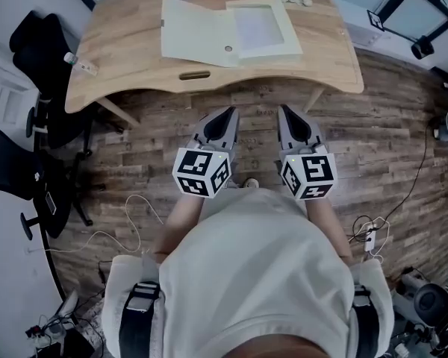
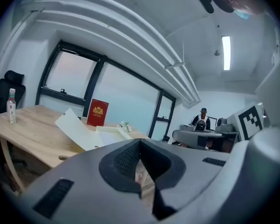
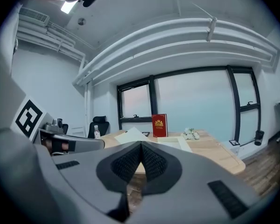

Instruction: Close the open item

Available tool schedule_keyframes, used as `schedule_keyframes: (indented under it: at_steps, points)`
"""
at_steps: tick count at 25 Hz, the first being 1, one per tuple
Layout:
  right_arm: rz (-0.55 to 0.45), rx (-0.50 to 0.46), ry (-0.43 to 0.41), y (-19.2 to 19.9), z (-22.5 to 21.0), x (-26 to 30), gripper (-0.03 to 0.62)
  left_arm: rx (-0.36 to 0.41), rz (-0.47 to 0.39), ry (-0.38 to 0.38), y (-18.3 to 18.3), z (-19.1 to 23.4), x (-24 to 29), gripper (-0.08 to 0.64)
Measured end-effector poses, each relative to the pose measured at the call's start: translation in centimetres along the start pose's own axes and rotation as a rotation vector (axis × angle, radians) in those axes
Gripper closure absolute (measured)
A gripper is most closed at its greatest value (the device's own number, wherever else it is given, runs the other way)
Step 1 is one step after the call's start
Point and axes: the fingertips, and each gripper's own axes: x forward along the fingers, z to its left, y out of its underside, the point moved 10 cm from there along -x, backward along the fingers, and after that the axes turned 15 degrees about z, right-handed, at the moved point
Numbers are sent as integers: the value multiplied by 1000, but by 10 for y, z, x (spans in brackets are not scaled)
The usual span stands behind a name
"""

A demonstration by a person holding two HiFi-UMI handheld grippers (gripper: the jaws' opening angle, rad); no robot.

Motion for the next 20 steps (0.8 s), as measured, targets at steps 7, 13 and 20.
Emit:
schedule_keyframes:
  at_steps: [7, 13, 20]
  points:
    - [1, 14, -25, 4, -7, 1, 574, 8, 6, -33, 1, -4, 2, 540]
    - [12, 17, -50, 11, -12, 0, 572, -16, -3, -59, 6, -7, 0, 540]
    - [44, 1, -75, 9, -13, -1, 572, -38, -9, -80, 6, -15, -3, 538]
